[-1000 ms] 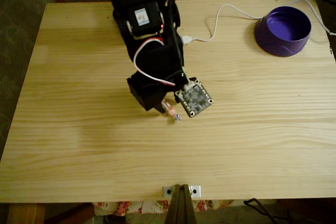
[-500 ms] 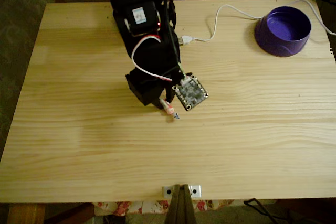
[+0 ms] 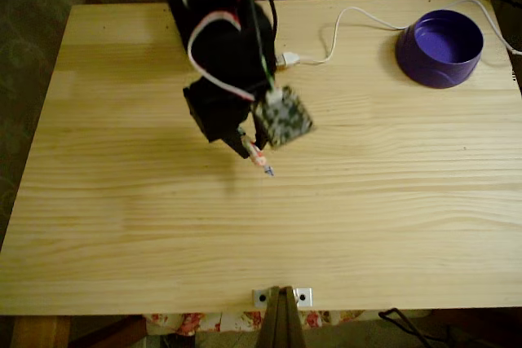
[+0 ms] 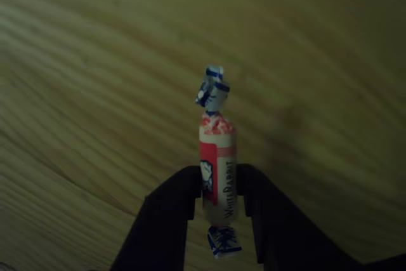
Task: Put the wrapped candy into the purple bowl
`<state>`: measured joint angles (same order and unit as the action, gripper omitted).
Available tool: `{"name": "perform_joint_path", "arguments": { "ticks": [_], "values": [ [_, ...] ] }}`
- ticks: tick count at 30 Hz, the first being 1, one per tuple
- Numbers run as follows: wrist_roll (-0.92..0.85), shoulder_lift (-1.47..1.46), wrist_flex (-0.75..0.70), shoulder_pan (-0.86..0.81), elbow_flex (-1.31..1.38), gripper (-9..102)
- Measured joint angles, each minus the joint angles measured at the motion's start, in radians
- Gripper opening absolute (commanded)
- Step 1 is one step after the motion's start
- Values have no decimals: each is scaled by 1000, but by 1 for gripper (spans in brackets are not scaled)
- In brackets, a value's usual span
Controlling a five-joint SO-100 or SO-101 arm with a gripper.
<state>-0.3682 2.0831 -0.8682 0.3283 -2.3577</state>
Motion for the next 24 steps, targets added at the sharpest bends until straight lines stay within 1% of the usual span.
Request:
{"name": "perform_joint_path", "arguments": {
  "ticks": [5,12,15,20,24],
  "values": [
    [58,137,-48,78,71,0],
    [121,213,-123,308,268,0],
    [149,186,-150,408,396,0],
    [175,77,-153,541,597,0],
    [183,-9,-153,650,692,0]
  ]
}}
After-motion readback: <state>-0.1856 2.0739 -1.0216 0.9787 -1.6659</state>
